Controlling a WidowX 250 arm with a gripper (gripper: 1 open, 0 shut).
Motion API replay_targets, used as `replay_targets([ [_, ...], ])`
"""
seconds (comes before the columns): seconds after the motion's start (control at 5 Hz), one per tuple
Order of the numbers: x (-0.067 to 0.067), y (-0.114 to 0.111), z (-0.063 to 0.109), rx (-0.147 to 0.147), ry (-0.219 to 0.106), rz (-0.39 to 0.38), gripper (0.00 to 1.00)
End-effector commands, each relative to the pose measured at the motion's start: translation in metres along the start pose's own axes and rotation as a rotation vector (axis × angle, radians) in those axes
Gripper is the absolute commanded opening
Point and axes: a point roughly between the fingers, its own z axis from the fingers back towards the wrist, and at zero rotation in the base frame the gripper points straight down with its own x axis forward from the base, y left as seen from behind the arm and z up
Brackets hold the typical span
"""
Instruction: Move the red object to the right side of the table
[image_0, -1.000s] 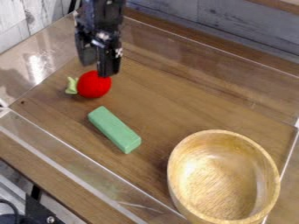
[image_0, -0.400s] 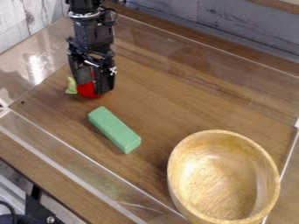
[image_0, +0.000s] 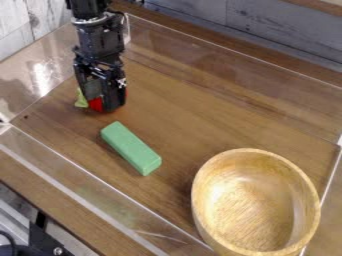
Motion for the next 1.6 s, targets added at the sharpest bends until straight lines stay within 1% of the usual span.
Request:
replay_targets([
  [0.0, 0.002, 0.001, 0.014, 0.009, -0.039, -0.026, 1.00],
  [0.4, 0.009, 0.001, 0.014, -0.048, -0.067, 0.049, 1.00],
  [0.8, 0.010, -0.007, 0.017, -0.090, -0.025, -0.026, 1.00],
  [1.0, 0.021, -0.021, 0.010, -0.112, -0.010, -0.058, 1.00],
  [1.2, 0.027, -0.024, 0.017, -0.109, -0.013, -0.033, 0.00],
  [1.4, 0.044, -0.042, 0.036, -0.091, -0.026, 0.007, 0.00],
])
